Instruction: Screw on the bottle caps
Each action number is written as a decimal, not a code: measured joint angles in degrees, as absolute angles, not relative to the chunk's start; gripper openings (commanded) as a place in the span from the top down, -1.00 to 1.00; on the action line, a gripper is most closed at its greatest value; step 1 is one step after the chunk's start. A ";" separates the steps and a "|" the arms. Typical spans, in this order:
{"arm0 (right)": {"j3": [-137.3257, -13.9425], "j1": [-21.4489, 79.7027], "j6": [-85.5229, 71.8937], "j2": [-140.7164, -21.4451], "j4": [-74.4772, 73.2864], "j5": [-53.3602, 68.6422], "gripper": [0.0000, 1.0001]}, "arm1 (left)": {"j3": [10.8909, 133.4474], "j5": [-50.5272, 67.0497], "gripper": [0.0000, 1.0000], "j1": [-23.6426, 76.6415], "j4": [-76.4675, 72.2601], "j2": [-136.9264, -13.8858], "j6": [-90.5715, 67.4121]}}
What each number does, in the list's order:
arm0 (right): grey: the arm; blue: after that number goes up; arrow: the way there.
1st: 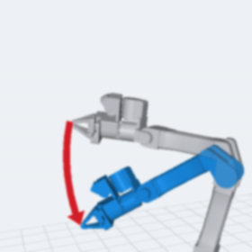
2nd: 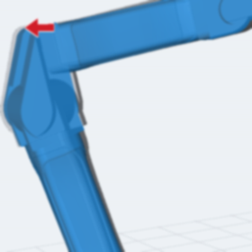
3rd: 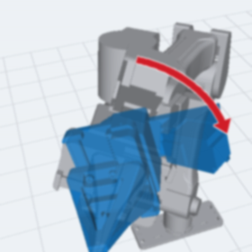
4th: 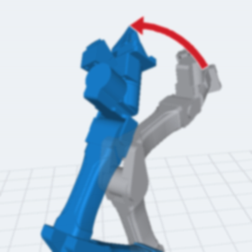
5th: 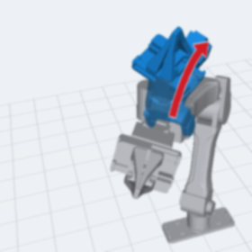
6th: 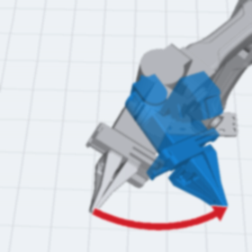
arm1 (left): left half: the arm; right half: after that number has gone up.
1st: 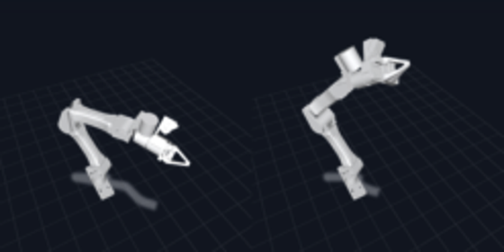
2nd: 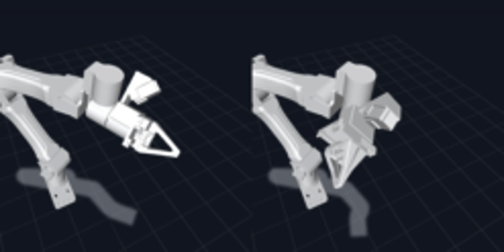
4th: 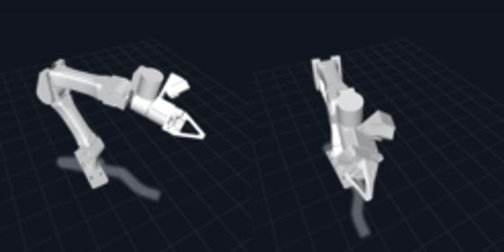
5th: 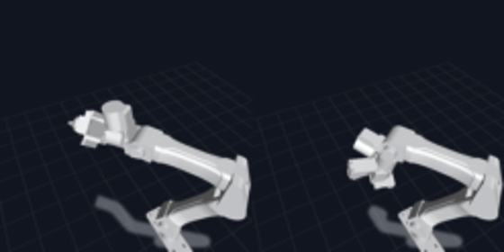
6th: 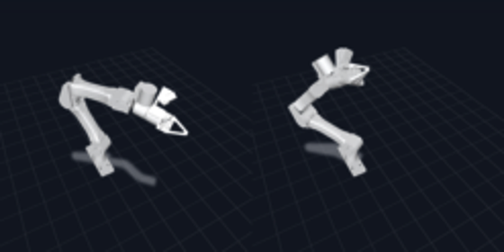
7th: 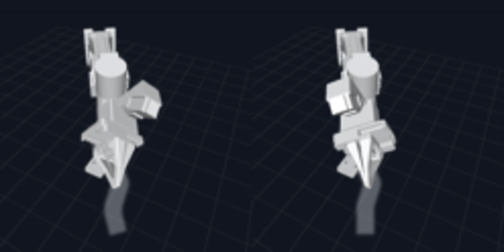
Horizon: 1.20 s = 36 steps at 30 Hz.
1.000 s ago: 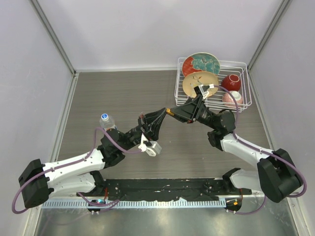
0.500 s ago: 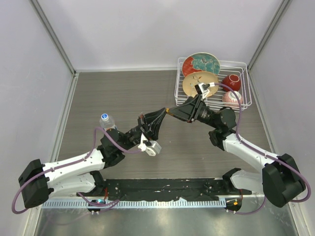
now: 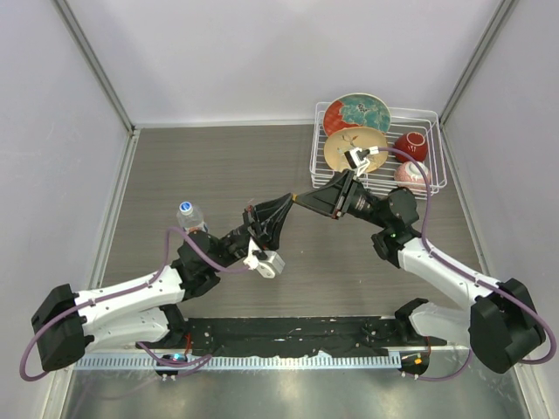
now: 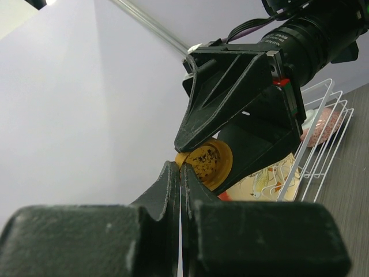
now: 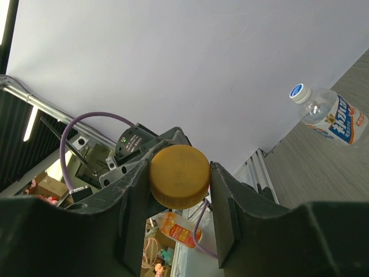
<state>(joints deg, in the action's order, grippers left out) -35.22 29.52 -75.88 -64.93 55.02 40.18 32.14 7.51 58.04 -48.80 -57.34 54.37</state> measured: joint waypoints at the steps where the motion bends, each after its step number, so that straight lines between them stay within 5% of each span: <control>1: -35.27 29.52 -75.48 -64.84 54.50 40.21 0.40 | 31.99 7.51 0.90 58.04 -48.80 -57.34 54.37; 6: -35.59 29.52 -73.32 -64.25 51.64 40.16 0.45 | 31.42 6.94 0.31 58.00 -48.56 -56.93 54.28; 16: -45.67 29.52 -51.90 -56.73 21.67 34.17 0.43 | 32.36 -0.73 0.07 57.23 -46.48 -54.78 48.49; 26: -59.59 29.56 -30.30 -52.29 -5.89 18.20 0.44 | 37.54 -12.05 -0.75 56.10 -26.26 -50.74 22.87; 36: -61.01 29.56 -24.73 -46.89 -13.76 10.87 0.43 | 38.44 -9.52 -0.74 43.86 -16.75 -66.35 -1.13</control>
